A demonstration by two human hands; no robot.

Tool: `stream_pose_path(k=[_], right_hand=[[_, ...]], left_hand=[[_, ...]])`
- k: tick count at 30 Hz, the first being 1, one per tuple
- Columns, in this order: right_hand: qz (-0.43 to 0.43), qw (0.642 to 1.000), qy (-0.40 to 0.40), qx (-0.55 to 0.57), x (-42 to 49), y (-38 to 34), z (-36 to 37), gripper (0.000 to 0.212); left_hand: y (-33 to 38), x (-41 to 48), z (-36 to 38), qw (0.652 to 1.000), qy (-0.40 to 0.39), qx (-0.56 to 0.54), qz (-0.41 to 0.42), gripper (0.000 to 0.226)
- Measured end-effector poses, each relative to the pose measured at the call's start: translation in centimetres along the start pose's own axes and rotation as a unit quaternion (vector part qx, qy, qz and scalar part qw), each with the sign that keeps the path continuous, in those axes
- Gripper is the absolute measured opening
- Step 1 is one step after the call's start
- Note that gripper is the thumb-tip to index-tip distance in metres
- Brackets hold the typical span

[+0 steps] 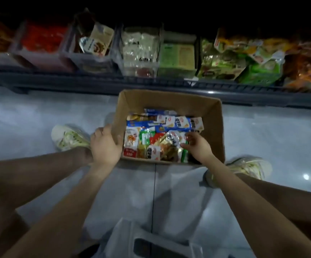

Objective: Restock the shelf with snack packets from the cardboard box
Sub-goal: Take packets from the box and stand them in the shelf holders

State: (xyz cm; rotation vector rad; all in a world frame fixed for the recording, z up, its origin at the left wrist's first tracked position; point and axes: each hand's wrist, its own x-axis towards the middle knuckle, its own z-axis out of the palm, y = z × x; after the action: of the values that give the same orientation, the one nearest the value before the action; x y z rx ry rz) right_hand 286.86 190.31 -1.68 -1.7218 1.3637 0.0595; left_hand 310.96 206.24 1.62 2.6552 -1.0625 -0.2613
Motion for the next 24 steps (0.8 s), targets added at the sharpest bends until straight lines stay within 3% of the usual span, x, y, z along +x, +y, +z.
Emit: stream_pose_path(k=[6,14,20,24], right_hand=[[0.105,0.988,-0.033,0.11,3.9,2.1,2.4,0.06],[0.159,0.971,-0.007,0.176,8.5,3.9,5.0,0.072],[0.118,0.992,0.021,0.043,10.0,3.7,6.4,0.07],[0.164,0.986,0.031,-0.019,10.8,4.2,7.3,0.056]], left_hand=[[0.7,1.4,3.8,1.0,-0.009,0.004,-0.006,0.06],[1.2,1.2,5.7,0.999,0.018,-0.005,-0.034,0.069],[1.4,1.1,5.8,0.999,0.012,0.022,-0.04,0.072],[1.2,1.2,5.9,0.998,-0.003,0.033,-0.046,0.074]])
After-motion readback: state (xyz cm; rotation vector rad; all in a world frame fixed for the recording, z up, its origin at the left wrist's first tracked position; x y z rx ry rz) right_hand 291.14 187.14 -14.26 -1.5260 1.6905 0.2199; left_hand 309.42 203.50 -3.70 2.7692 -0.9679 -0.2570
